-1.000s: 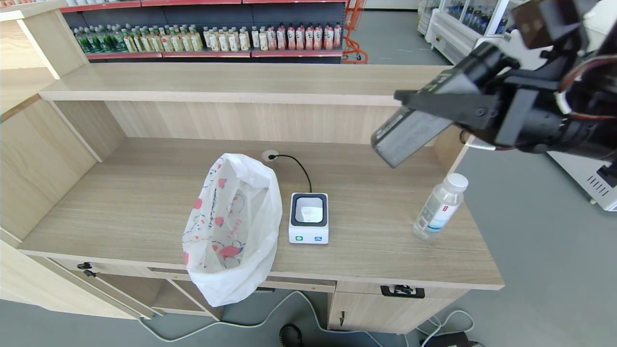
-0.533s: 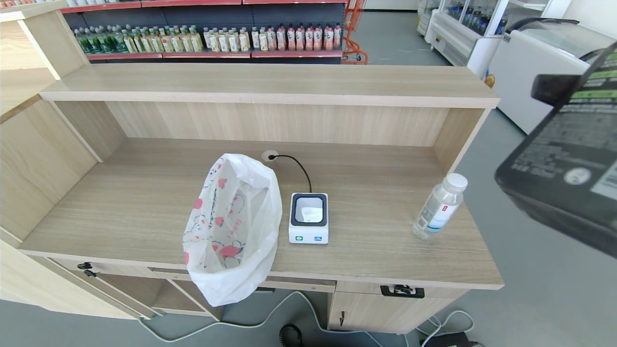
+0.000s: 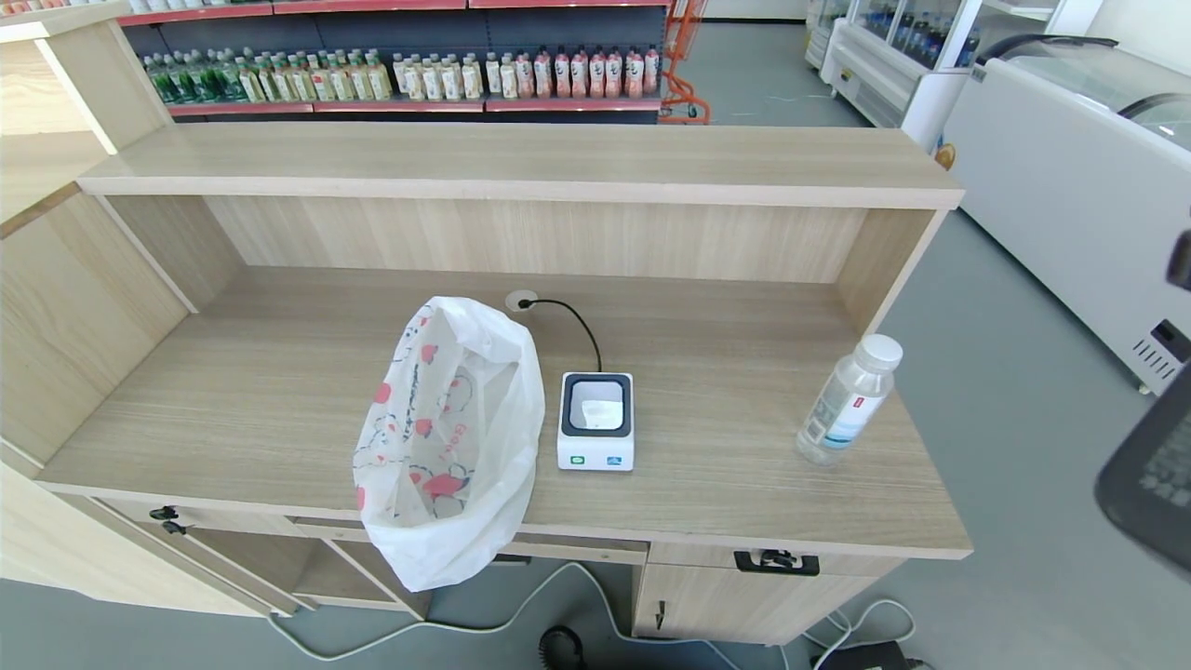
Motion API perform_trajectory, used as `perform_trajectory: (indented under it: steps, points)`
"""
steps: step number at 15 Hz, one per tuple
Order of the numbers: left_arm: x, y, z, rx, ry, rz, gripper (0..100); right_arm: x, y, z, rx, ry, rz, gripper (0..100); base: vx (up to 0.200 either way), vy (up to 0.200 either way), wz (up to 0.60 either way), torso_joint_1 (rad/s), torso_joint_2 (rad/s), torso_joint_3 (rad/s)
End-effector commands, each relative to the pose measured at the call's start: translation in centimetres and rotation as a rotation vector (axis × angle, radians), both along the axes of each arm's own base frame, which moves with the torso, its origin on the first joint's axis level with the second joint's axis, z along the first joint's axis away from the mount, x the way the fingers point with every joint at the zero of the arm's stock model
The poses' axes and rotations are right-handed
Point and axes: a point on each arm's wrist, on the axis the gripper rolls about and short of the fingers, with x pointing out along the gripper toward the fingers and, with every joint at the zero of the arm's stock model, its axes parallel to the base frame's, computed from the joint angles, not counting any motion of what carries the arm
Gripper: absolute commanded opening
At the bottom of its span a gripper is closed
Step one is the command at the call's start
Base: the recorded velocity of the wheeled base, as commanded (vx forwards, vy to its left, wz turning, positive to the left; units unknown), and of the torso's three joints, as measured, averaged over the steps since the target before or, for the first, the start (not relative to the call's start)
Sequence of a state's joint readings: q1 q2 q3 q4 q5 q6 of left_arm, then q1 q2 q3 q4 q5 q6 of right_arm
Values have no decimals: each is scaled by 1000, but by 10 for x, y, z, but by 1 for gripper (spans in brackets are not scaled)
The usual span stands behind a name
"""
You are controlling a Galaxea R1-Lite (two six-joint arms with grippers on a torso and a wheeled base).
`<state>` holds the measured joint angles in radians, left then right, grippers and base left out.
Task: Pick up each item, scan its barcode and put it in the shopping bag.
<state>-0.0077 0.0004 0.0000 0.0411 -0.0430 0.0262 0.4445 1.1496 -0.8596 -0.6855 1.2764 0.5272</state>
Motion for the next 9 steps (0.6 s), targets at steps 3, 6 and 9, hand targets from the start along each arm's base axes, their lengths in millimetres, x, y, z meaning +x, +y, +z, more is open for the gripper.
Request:
perform_trajectory:
  steps: [3, 6, 9]
  points:
    - [0, 0, 0, 0, 0, 0, 100, -9, 4, 9, 4, 41, 59, 0, 0, 0, 0, 0, 0, 0]
    - [0, 0, 0, 0, 0, 0, 100, -5, 8, -20, -31, -10, 100, 0, 0, 0, 0, 0, 0, 0]
    - [0, 0, 0, 0, 0, 0, 100, 0, 21, -23, -2, -119, 150, 0, 0, 0, 0, 0, 0, 0]
